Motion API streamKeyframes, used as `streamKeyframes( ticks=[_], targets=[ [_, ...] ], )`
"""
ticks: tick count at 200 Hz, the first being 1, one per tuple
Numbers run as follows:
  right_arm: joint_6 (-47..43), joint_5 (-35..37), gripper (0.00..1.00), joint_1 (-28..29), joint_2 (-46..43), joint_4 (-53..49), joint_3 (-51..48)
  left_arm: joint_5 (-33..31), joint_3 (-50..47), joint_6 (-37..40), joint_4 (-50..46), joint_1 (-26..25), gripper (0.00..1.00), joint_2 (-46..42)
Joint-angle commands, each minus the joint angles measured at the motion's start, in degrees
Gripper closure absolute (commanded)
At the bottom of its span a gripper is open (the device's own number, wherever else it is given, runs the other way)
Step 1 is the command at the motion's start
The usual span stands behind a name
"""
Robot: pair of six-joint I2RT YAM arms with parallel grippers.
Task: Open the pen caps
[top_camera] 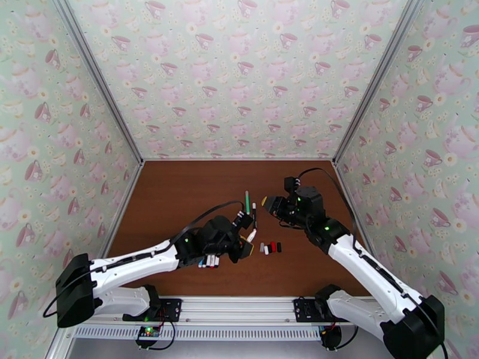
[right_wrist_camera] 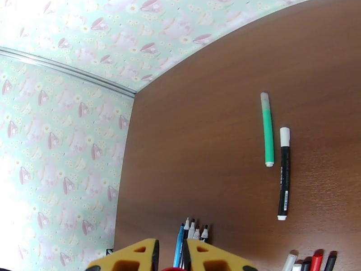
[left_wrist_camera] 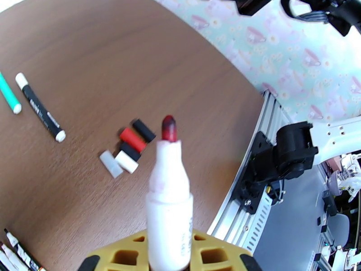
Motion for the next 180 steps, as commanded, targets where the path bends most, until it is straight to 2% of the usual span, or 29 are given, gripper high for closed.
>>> streamKeyframes(
  ticks=[1, 30, 53, 80, 95, 130, 166, 180],
  targets=[
    [-1.89, -0.88, 0.89, -0.88, -1.19, -0.96, 1.33, 2.72, -0.91, -1.03, 2.06, 1.57, 0.88, -2.20],
    [-7.89, -2.55, 0.87, -0.90, -1.02, -8.98, 1.42, 6.20, -3.41, -4.74, 5.81, 4.48, 0.89, -5.30],
    [-12.25, 3.21, 0.86, 0.12, -0.44, -19.12, 1.55, 7.50, -5.43, -7.26, 8.56, 7.10, 0.88, -7.65],
    [-14.67, 7.93, 0.85, 3.05, 0.93, -25.18, 0.34, 9.11, -7.08, -9.07, 10.21, 9.76, 0.87, -9.15],
    [-15.18, 10.77, 0.85, 3.23, 1.98, -26.97, -1.53, 9.53, -7.12, -9.28, 10.17, 10.53, 0.87, -9.57],
    [-15.22, 12.33, 0.84, 3.09, 3.94, -27.05, -4.18, 9.81, -6.41, -8.49, 8.21, 10.80, 0.86, -8.98],
    [-15.10, 19.82, 0.84, 2.07, 8.28, -32.25, -4.18, 9.78, -6.55, -8.61, 8.17, 10.75, 0.86, -7.66],
    [-15.06, 20.60, 0.84, 0.91, 9.00, -32.32, -4.91, 9.85, -6.58, -8.56, 8.36, 10.71, 0.86, -7.23]
  ],
)
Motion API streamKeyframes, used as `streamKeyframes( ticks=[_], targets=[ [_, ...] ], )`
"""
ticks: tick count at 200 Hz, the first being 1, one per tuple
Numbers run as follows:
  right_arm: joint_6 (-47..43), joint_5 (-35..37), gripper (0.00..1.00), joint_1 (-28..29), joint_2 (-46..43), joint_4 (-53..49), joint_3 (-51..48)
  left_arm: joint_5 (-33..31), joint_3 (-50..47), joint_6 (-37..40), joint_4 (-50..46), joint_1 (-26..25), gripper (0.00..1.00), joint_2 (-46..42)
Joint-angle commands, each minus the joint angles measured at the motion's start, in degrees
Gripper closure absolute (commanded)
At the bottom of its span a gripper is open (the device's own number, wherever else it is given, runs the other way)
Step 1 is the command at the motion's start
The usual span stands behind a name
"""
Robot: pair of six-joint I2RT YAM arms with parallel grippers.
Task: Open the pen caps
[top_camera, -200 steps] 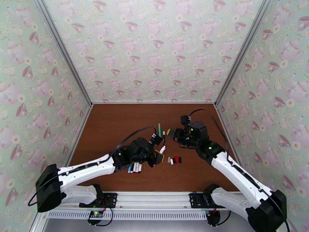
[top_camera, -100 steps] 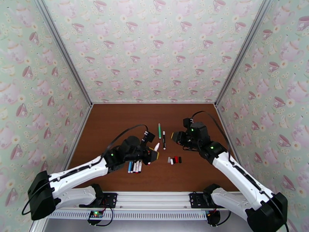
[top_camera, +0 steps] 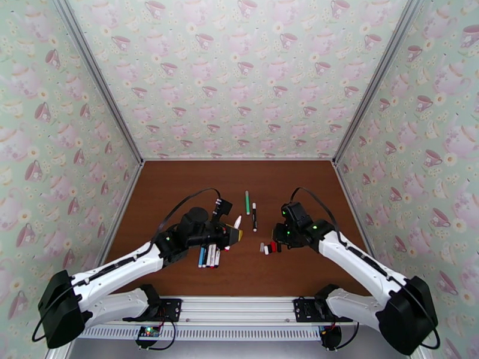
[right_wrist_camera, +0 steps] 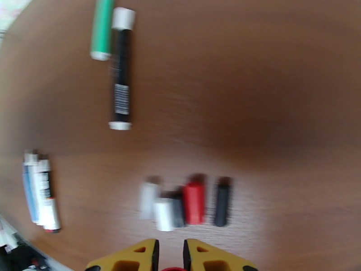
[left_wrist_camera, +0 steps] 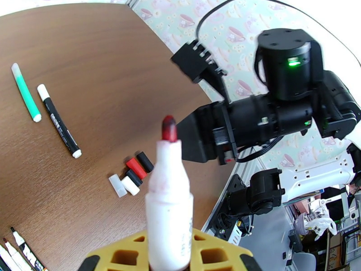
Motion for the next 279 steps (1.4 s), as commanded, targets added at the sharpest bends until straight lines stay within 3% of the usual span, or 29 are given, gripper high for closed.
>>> streamKeyframes(
  ticks=[1, 136, 227, 279],
  targets=[
    [-0.87, 5.45, 0.84, -1.70, 1.22, -3.35, -1.24, 1.00, -0.06, -0.33, 0.39, 0.15, 0.86, 1.07],
    [-6.59, 1.02, 0.78, -5.66, 13.79, 2.70, -2.00, 1.37, 0.84, -0.46, -0.66, -0.20, 0.85, 2.78],
    [-7.21, -0.56, 0.69, -5.60, 15.44, 3.83, -2.14, 1.53, 1.13, -0.82, -0.48, -0.48, 0.85, 3.88],
    [-6.95, -1.41, 0.72, -5.62, 14.13, 3.46, -2.49, 1.54, 1.15, -0.91, -0.49, -0.64, 0.85, 4.35]
  ],
)
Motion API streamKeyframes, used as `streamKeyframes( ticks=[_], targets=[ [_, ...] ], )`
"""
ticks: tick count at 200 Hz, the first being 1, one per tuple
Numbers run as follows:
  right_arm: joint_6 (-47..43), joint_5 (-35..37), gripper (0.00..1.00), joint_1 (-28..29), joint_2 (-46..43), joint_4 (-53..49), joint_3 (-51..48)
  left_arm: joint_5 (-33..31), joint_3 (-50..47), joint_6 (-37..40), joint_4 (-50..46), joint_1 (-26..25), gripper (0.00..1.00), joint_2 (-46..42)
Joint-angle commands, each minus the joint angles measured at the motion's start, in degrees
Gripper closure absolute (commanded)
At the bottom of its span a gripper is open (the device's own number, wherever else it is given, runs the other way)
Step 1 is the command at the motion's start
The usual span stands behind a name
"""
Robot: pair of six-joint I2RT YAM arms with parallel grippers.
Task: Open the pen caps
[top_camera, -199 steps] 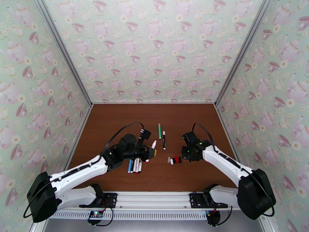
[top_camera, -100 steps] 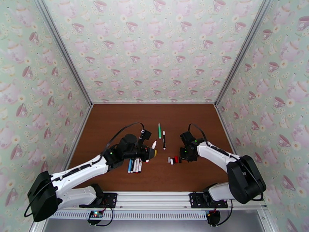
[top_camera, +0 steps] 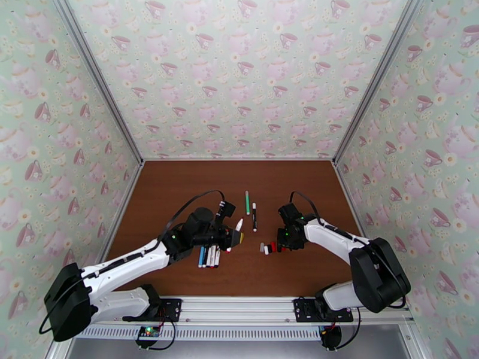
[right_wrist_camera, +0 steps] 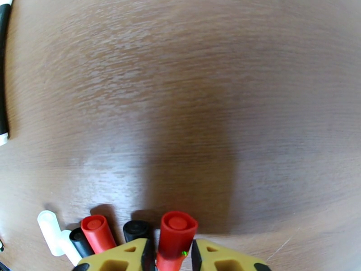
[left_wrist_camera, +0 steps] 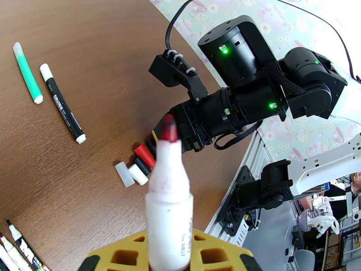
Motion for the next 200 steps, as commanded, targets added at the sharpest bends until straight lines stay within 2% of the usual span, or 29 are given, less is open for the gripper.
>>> streamKeyframes(
  ticks=[1, 25, 49, 72, 93, 130, 170, 200],
  targets=[
    [-0.35, -1.61, 0.72, -0.18, -0.82, 0.10, -0.99, 1.29, 1.16, -0.89, -0.03, -0.40, 0.85, 0.78],
    [-0.44, -2.06, 0.76, -0.17, -0.68, 0.13, -1.03, 0.20, 1.49, -0.84, -0.89, -0.55, 0.85, 1.05],
    [-0.40, -2.39, 0.77, -0.17, -0.86, 0.31, -1.30, -5.56, 3.43, 0.21, -7.16, -1.95, 0.86, 2.38],
    [-0.66, -3.11, 0.77, -0.17, -1.30, 0.18, -1.08, -9.74, 3.71, -0.77, -7.85, -3.17, 0.86, 3.33],
    [-0.64, -2.50, 0.73, -0.17, -2.36, -0.74, -0.51, -13.76, 5.18, -1.19, -9.94, -4.66, 0.84, 5.01],
    [-0.40, -4.77, 0.71, -0.08, -7.76, 0.64, -0.92, -26.64, 11.05, -1.91, -19.94, -9.08, 0.81, 11.44],
    [-0.73, -9.64, 0.64, 0.01, -15.24, 3.22, -1.74, -32.37, 13.48, -6.19, -23.07, -11.26, 0.80, 16.09],
    [0.20, -16.47, 0.57, 0.01, -18.97, 7.27, -2.58, -34.73, 13.84, -9.87, -23.67, -11.99, 0.79, 18.70]
  ],
)
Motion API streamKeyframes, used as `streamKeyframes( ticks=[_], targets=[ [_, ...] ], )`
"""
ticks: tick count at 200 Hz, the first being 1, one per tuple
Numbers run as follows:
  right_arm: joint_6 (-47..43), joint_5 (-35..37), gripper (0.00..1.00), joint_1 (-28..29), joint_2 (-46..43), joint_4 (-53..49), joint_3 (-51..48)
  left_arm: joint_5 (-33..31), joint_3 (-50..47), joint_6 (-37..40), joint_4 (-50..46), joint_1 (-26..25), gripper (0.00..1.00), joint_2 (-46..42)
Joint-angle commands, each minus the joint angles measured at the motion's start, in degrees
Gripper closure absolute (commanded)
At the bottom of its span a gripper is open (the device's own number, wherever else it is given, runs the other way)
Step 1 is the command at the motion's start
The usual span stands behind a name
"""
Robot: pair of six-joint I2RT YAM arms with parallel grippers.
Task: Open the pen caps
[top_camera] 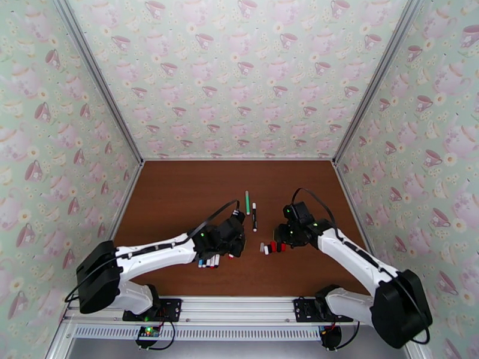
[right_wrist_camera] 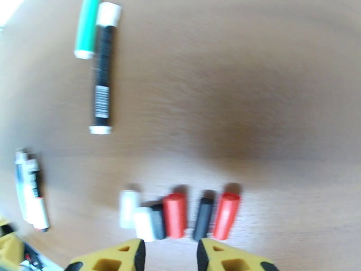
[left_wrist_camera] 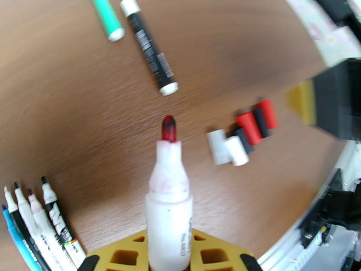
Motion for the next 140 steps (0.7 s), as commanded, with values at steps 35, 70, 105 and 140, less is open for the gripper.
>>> streamKeyframes(
  ticks=[35, 70, 105, 140],
  targets=[
    [0.97, -14.24, 0.43, 0.01, -7.08, 10.15, -3.57, -7.77, 2.04, -7.21, -4.47, -1.38, 0.75, 4.45],
    [1.63, -16.79, 0.31, 0.01, -9.95, 11.66, -5.16, -8.50, 2.05, -9.29, -4.87, -1.38, 0.74, 6.47],
    [2.34, -16.79, 0.26, 0.01, -9.98, 11.71, -5.57, -7.22, 2.45, -9.50, -3.75, -1.32, 0.75, 9.54],
    [2.35, -16.33, 0.25, 0.01, -9.47, 11.45, -5.71, -7.20, 4.65, -9.62, -4.03, -1.27, 0.74, 11.94]
  ],
)
